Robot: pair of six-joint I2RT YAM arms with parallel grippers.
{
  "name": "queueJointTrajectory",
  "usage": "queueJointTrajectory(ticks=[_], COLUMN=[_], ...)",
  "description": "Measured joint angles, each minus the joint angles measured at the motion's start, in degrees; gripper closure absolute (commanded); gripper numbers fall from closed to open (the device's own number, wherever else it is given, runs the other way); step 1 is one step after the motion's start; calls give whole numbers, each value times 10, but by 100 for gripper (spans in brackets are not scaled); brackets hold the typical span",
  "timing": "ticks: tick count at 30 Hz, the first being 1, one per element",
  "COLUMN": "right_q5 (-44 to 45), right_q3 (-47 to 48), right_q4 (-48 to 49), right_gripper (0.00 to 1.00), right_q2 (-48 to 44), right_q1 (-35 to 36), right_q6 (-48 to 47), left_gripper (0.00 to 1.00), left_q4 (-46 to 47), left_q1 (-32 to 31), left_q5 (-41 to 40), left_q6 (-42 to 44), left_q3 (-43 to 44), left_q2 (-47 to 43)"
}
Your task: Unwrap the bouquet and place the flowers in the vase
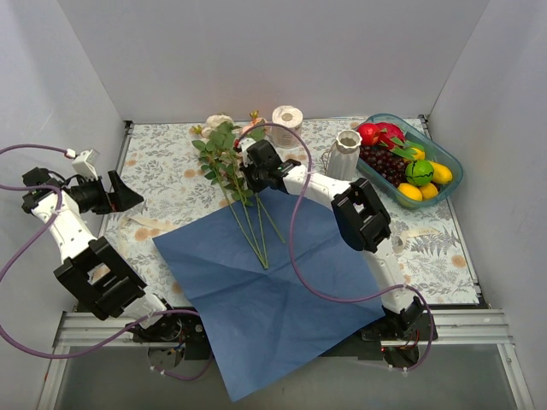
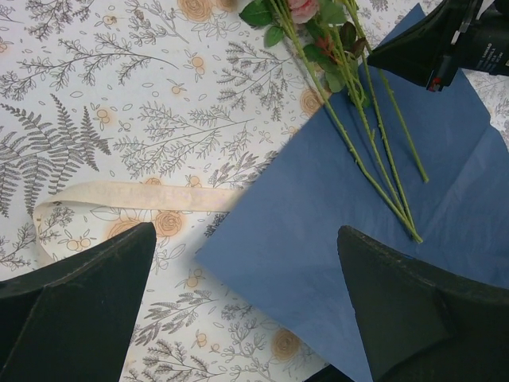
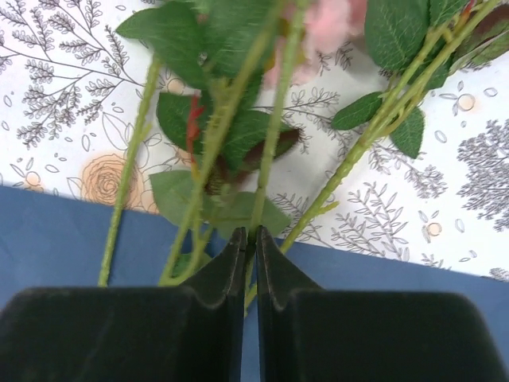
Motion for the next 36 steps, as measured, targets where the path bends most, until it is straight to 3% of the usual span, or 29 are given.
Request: queueJointTrajectory(ticks=[2, 17, 31, 36], right_q5=[1, -6, -13, 3], right_q3=[5, 23, 35, -104], right_q4=[-2, -6, 55, 84], right_gripper=[99, 99, 99, 99], right_q2=[2, -10, -214, -280], right_q1=[-3, -16, -52, -50], right_q6=[0, -2, 31, 35], left_gripper=[2, 2, 2, 2], left_q4=[2, 2, 0, 0], left_q1=[0, 0, 0, 0], left_q5=[-1, -3, -3, -3], left_q6=[0, 0, 0, 0], left_q3=[-4, -5, -5, -5], left_q2=[0, 0, 0, 0])
